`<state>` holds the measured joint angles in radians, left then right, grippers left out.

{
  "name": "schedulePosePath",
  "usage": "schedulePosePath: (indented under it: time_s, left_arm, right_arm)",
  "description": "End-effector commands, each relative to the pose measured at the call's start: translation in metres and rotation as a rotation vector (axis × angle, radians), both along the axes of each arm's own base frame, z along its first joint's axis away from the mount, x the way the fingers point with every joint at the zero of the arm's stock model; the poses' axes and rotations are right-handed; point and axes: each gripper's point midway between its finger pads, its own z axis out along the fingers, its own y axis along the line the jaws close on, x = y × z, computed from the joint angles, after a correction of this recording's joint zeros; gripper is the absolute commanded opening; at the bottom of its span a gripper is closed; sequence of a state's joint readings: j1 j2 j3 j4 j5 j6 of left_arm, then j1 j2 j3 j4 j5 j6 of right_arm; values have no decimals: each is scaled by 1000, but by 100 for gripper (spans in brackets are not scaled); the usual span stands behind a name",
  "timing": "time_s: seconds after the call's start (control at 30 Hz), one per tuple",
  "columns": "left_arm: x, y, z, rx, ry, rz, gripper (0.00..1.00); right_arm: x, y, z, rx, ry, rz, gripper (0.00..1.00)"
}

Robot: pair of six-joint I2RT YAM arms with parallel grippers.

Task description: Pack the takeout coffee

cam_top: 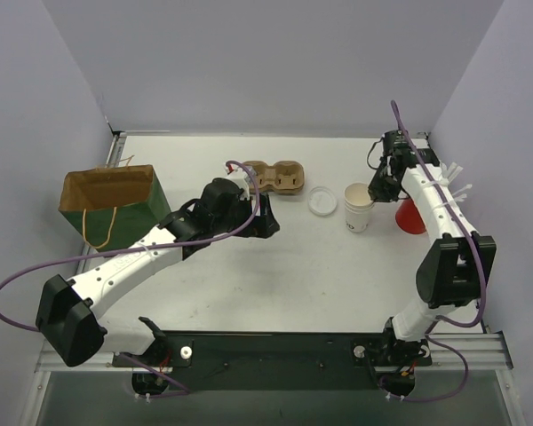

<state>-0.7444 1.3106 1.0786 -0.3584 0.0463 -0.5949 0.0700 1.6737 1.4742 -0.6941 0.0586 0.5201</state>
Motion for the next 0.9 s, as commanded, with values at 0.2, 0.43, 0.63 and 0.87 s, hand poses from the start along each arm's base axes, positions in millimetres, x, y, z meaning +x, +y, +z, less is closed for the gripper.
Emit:
schedulePosePath:
  time_s: [0.2, 0.43, 0.63, 0.87]
  left_arm:
    - [20, -36, 2, -148, 2, -7, 94]
    - [33, -56, -14, -208, 38, 33, 88]
    - [32, -65, -29, -259, 75, 40, 76]
    - [30, -70, -36, -302, 94, 38, 71]
  right_arm:
    - [-51, 65, 26, 183, -86, 92, 0]
    - [-68, 100, 21, 299, -144, 89, 0]
    - [-69, 116, 13, 331, -176, 83, 0]
    - [-70, 126, 7, 350, -190, 73, 0]
